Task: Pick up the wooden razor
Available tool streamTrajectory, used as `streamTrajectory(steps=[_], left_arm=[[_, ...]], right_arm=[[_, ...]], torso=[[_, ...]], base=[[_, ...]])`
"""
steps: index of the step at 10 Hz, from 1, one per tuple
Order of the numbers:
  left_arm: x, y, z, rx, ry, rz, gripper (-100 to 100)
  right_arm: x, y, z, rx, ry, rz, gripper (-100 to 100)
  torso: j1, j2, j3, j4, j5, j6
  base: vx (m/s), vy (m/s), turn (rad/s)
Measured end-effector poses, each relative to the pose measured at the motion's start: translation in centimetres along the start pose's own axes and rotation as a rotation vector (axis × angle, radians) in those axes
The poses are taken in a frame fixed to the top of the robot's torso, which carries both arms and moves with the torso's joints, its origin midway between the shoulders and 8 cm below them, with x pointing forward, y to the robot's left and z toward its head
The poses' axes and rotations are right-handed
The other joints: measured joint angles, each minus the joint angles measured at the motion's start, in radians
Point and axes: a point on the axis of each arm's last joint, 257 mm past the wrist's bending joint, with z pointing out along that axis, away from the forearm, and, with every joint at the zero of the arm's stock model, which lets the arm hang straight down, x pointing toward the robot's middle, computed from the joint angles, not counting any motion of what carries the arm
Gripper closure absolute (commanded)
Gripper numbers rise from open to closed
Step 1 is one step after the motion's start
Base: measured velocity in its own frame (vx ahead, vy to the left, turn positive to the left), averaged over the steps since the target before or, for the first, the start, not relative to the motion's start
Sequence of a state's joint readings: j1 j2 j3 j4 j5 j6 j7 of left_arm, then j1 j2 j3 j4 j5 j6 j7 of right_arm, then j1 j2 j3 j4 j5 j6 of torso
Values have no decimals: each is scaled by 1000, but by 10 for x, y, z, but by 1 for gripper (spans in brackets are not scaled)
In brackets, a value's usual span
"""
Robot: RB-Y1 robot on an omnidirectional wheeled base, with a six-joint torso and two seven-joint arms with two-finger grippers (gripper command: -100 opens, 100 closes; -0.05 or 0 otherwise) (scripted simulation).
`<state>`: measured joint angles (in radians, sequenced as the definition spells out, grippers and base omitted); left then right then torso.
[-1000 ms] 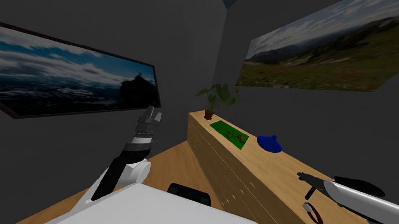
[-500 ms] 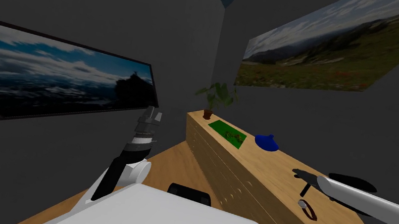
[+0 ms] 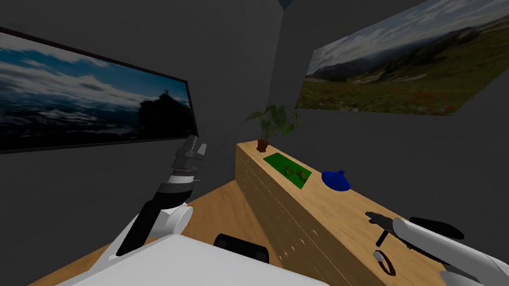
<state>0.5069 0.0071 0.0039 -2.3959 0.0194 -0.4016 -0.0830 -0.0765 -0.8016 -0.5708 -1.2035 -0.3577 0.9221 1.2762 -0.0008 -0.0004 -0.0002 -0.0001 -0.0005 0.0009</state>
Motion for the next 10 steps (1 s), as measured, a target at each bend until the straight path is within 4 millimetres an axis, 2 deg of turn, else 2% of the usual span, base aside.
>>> streamTrajectory(steps=[4, 5, 9, 10], left_arm=[[0, 0, 0, 0, 0, 0, 0], [0, 0, 0, 0, 0, 0, 0], [0, 0, 0, 0, 0, 0, 0], [0, 0, 0, 0, 0, 0, 0]], right_arm=[[10, 15, 2, -8, 13, -9, -100], [11, 16, 2, -7, 14, -13, 100], [11, 16, 2, -8, 15, -12, 100], [11, 16, 2, -9, 14, -12, 0]], torso=[[0, 0, 0, 0, 0, 0], [0, 0, 0, 0, 0, 0], [0, 0, 0, 0, 0, 0], [0, 0, -1, -1, 0, 0]], base=[[10, -27, -30], [0, 0, 0], [0, 0, 0], [0, 0, 0]])
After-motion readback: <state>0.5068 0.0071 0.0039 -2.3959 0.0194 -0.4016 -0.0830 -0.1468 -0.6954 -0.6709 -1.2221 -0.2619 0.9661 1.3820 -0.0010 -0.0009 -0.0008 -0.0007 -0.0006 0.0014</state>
